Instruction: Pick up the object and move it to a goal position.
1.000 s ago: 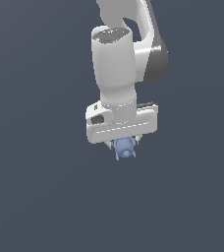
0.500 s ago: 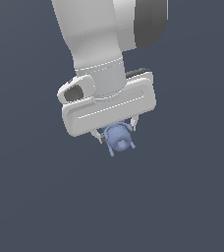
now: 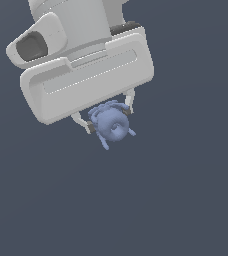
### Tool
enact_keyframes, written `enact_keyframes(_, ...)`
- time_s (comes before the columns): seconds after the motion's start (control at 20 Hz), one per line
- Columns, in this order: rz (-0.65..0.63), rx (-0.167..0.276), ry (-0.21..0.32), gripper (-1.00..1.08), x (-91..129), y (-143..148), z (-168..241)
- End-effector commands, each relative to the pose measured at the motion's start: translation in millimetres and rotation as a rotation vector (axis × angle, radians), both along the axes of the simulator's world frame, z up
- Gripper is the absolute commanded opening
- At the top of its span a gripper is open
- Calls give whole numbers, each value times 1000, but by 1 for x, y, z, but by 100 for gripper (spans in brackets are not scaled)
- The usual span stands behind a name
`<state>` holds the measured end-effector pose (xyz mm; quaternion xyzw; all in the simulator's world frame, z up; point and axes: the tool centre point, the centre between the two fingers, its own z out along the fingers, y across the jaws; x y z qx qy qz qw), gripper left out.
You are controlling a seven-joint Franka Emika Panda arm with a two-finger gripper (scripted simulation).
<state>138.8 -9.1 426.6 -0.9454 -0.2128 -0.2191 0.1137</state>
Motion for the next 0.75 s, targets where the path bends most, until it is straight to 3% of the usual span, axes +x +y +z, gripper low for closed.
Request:
enact_keyframes(0.0,24,7,-15,-100,3,-3,14)
enact_keyframes(0.7,63,20,-40,-100,8,-9,38)
